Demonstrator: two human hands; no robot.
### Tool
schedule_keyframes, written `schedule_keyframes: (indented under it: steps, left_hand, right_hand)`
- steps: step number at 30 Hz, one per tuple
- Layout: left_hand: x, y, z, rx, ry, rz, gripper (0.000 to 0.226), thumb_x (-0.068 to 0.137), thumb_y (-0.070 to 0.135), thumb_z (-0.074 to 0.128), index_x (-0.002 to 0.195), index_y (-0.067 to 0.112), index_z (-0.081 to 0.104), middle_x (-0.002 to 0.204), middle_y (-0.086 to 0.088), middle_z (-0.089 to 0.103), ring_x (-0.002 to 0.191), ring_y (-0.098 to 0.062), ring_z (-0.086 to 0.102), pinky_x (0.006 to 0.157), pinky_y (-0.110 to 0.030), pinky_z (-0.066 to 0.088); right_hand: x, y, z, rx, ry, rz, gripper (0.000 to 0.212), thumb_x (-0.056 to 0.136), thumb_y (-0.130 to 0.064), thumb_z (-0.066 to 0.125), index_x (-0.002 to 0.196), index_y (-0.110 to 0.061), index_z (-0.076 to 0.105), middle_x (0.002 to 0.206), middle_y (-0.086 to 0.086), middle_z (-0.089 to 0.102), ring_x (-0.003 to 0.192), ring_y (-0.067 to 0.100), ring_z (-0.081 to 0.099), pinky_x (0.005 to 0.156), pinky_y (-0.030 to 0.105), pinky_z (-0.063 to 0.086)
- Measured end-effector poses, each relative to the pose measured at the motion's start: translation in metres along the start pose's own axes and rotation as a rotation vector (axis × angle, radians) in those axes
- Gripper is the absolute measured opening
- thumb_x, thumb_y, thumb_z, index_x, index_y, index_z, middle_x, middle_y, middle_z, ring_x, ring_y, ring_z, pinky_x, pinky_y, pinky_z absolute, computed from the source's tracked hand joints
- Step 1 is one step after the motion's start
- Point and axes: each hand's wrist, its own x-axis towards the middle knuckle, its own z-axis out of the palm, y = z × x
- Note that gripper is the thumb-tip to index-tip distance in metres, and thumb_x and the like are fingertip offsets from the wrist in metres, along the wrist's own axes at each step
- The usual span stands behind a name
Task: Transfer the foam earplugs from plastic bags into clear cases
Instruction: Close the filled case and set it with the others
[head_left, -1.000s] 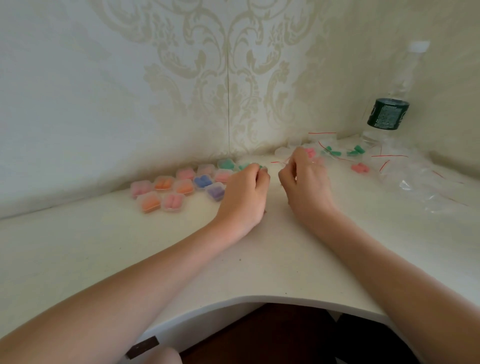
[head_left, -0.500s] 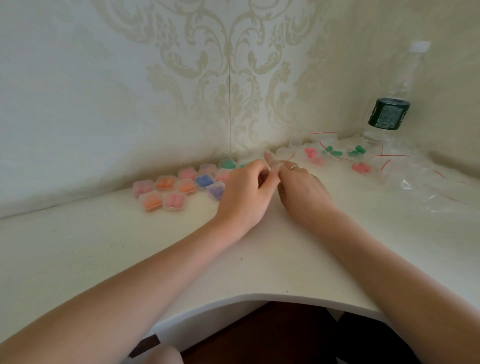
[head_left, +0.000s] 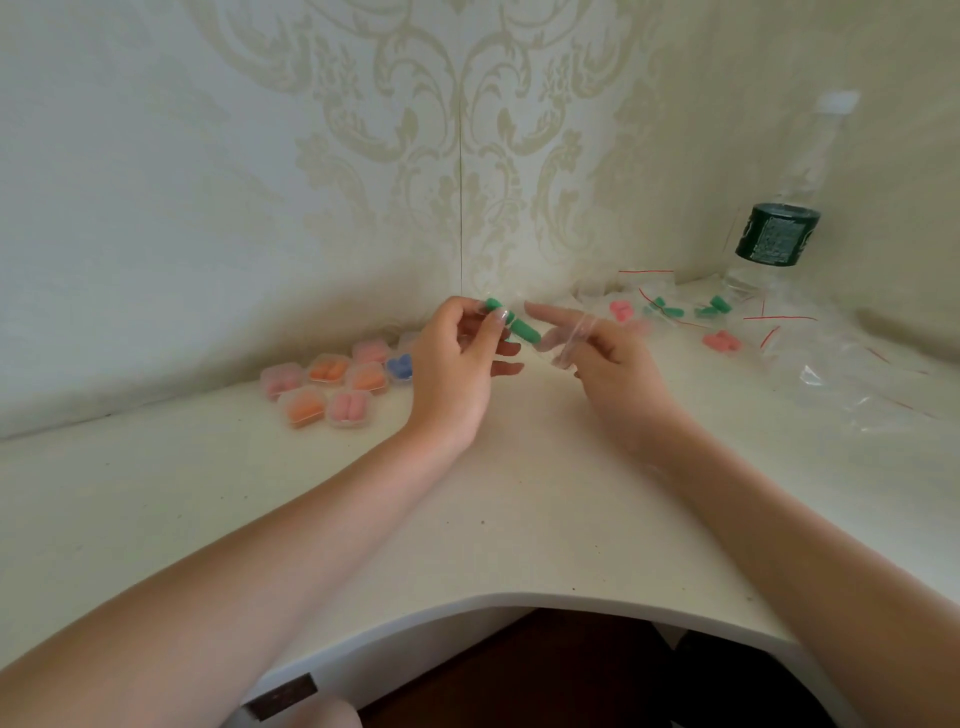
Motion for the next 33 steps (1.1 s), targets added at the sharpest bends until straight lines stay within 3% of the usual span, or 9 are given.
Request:
schedule_keyframes:
  steps: [3, 8, 13, 17, 21, 23, 26, 30, 33]
  left_hand:
    - [0.0, 0.0, -0.001, 0.001, -0.019, -0.013, 0.011, 0.092, 0.004, 0.058, 0.081, 0.006, 0.058, 0.075, -0.009, 0.066, 0.058, -0.014, 0.067, 0.057, -0.025, 0.056]
    - [-0.002, -0.001, -0.001, 0.032, -0.069, 0.015, 0.013, 0.093, 0.004, 0.056, 0.083, 0.004, 0.064, 0.073, -0.008, 0.068, 0.064, -0.013, 0.068, 0.059, -0.022, 0.055]
    - [0.0, -0.002, -0.001, -0.014, -0.023, -0.074, 0.007, 0.092, 0.0, 0.056, 0.087, 0.001, 0.061, 0.078, -0.012, 0.068, 0.063, -0.014, 0.069, 0.058, -0.02, 0.055]
    - [0.0, 0.0, 0.0, -0.058, 0.001, -0.123, 0.01, 0.089, -0.002, 0.061, 0.082, 0.003, 0.054, 0.073, -0.013, 0.068, 0.058, -0.016, 0.069, 0.056, -0.022, 0.055]
    - [-0.002, -0.001, 0.001, -0.03, -0.06, -0.134, 0.013, 0.088, -0.003, 0.059, 0.08, 0.005, 0.054, 0.072, -0.013, 0.068, 0.062, -0.017, 0.07, 0.06, -0.026, 0.058]
    - [-0.004, -0.001, 0.002, 0.023, -0.128, -0.111, 0.016, 0.089, -0.004, 0.057, 0.078, 0.007, 0.054, 0.074, -0.013, 0.067, 0.064, -0.015, 0.07, 0.062, -0.026, 0.058]
    - [-0.006, -0.002, 0.004, 0.113, -0.182, -0.05, 0.015, 0.09, -0.002, 0.057, 0.08, 0.009, 0.054, 0.078, -0.011, 0.066, 0.069, -0.012, 0.07, 0.062, -0.025, 0.058]
    - [-0.006, -0.001, 0.004, 0.161, -0.163, -0.06, 0.012, 0.092, 0.004, 0.055, 0.082, 0.01, 0.057, 0.088, -0.013, 0.068, 0.076, -0.015, 0.071, 0.065, -0.027, 0.058]
    - [-0.007, 0.001, 0.005, 0.139, -0.146, -0.134, 0.016, 0.093, 0.016, 0.056, 0.078, 0.011, 0.057, 0.082, -0.007, 0.068, 0.074, -0.017, 0.07, 0.066, -0.031, 0.059]
  right_hand:
    - [-0.002, -0.006, 0.0, 0.096, -0.025, 0.048, 0.034, 0.093, 0.004, 0.041, 0.109, -0.013, 0.066, 0.089, -0.013, 0.061, 0.061, -0.013, 0.053, 0.058, 0.003, 0.038]
    - [-0.002, -0.002, 0.001, 0.072, -0.018, 0.05, 0.02, 0.094, -0.002, 0.052, 0.1, -0.013, 0.068, 0.077, -0.005, 0.064, 0.055, -0.008, 0.055, 0.052, 0.004, 0.038]
    - [-0.002, 0.005, 0.001, 0.017, -0.022, 0.014, 0.031, 0.086, 0.001, 0.06, 0.072, -0.027, 0.065, 0.09, 0.011, 0.073, 0.051, -0.004, 0.051, 0.052, 0.008, 0.037]
    - [0.0, 0.009, 0.001, -0.024, 0.058, 0.006, 0.012, 0.083, -0.004, 0.067, 0.079, -0.014, 0.072, 0.086, 0.001, 0.074, 0.06, 0.009, 0.049, 0.059, 0.021, 0.04]
    - [0.005, 0.013, 0.001, -0.01, 0.092, 0.017, 0.015, 0.083, -0.001, 0.061, 0.074, -0.012, 0.06, 0.098, -0.005, 0.069, 0.051, -0.003, 0.046, 0.054, 0.015, 0.04]
    - [0.006, 0.015, 0.001, -0.03, 0.082, 0.033, 0.004, 0.084, -0.003, 0.061, 0.086, -0.007, 0.063, 0.089, -0.012, 0.065, 0.051, -0.003, 0.046, 0.057, 0.019, 0.043]
    - [0.007, 0.017, -0.003, -0.06, 0.073, 0.015, 0.009, 0.086, -0.009, 0.066, 0.093, -0.005, 0.064, 0.079, -0.02, 0.06, 0.055, -0.002, 0.047, 0.057, 0.018, 0.044]
    - [0.006, 0.012, -0.006, -0.146, 0.051, -0.106, 0.01, 0.083, -0.01, 0.071, 0.091, -0.006, 0.067, 0.09, -0.013, 0.064, 0.072, -0.005, 0.054, 0.064, 0.009, 0.041]
    - [0.004, 0.013, -0.007, -0.246, 0.018, -0.129, 0.011, 0.081, -0.019, 0.074, 0.088, -0.017, 0.067, 0.096, -0.005, 0.063, 0.07, -0.001, 0.053, 0.067, 0.008, 0.04]
